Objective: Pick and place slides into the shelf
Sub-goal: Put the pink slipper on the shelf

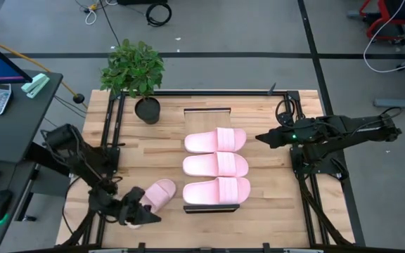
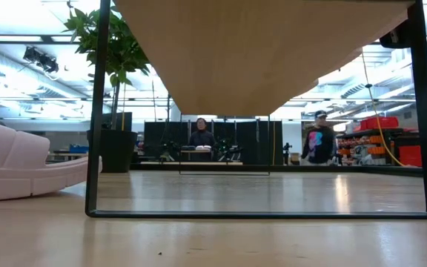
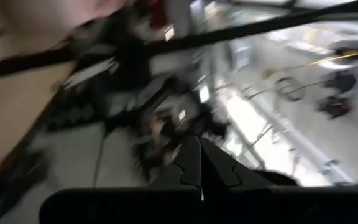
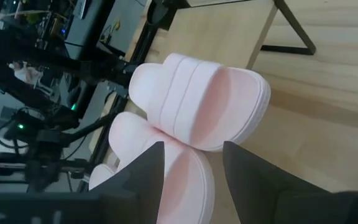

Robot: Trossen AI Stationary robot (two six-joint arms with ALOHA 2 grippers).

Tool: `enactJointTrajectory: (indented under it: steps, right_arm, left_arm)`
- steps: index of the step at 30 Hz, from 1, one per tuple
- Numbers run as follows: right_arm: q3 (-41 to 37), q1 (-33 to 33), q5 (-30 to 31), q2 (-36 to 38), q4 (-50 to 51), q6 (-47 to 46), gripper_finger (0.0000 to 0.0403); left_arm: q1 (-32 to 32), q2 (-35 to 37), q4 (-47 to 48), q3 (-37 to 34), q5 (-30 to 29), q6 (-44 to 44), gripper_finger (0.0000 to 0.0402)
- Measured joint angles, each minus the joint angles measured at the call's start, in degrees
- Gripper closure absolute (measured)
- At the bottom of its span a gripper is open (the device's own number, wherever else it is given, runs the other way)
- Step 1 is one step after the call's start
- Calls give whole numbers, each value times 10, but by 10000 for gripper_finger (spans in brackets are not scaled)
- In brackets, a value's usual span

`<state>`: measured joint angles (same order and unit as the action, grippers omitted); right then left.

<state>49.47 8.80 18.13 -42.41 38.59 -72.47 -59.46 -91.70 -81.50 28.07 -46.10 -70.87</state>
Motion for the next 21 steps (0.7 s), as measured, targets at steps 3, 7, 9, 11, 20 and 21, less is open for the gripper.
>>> enactJointTrajectory:
  steps: [3,7,9,11,20,21]
  right_arm:
    - [0,0,3,0,-2,-9,234]
    - [0,0,8,0,-5,-24,234]
    - [0,0,15,0,-8,-26,234]
    - [0,0,24,-2,-10,-30,234]
    - [0,0,33,-30,-16,-31,234]
    - [0,0,33,-34,-18,-31,234]
  left_arm:
    - [0,33,117,-40,28,-133,401]
    - [0,65,184,-75,49,-230,401]
    - [0,78,184,-88,51,-236,401]
    - [0,91,185,-99,51,-246,402]
    - [0,177,425,-118,51,-367,401]
    - [0,188,452,-118,51,-384,401]
